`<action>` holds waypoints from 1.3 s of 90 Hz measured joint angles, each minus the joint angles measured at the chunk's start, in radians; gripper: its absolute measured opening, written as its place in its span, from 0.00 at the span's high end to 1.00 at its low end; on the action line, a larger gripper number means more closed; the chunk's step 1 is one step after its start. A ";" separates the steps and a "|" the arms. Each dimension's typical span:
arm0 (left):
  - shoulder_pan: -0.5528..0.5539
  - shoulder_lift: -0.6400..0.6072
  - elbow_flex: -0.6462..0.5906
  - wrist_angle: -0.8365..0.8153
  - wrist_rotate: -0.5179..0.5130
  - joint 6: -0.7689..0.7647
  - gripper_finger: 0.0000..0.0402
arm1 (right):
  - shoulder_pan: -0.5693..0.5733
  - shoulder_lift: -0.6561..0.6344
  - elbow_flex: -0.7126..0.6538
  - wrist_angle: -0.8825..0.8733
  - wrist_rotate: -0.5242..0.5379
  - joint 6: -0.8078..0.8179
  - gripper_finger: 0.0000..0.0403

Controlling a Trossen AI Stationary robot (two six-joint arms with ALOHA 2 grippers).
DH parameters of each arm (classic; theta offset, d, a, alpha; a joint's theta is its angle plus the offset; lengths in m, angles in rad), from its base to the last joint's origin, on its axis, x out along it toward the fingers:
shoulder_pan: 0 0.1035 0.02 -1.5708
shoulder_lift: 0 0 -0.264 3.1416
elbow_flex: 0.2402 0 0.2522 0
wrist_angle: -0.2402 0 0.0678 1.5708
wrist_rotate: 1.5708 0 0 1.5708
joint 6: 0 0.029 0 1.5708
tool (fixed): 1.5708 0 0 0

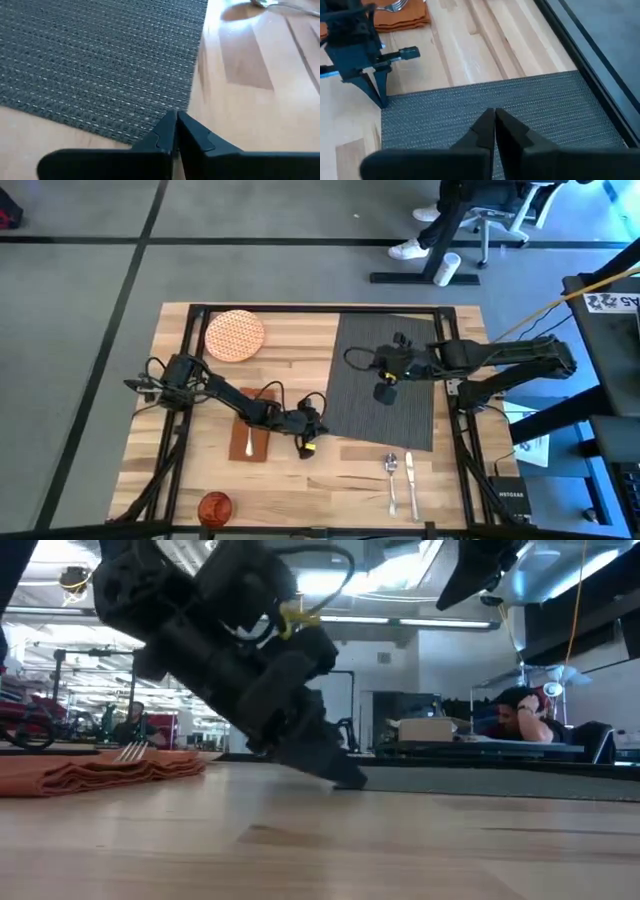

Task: Set table place
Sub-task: Move the gray tablemat to the center

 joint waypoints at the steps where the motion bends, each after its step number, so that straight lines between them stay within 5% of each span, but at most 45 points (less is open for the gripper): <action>1: 0.000 -0.001 0.001 -0.008 0.000 -0.004 1.00 | 0.000 0.000 0.000 -0.001 0.000 0.000 1.00; 29: -0.020 -0.068 -0.001 -0.213 -0.080 -0.027 1.00 | 0.000 0.000 0.000 -0.017 0.000 0.001 1.00; 73: -0.017 -0.352 -0.009 -0.969 -0.386 -0.180 1.00 | 0.000 0.001 0.000 -0.052 -0.002 0.019 1.00; 95: -0.005 -0.468 -0.006 -0.672 -0.398 -0.067 1.00 | 0.000 0.001 0.000 -0.051 -0.002 0.019 1.00; 117: 0.025 -0.399 -0.005 -0.448 -0.290 0.015 1.00 | 0.000 0.001 0.000 -0.053 -0.002 0.019 1.00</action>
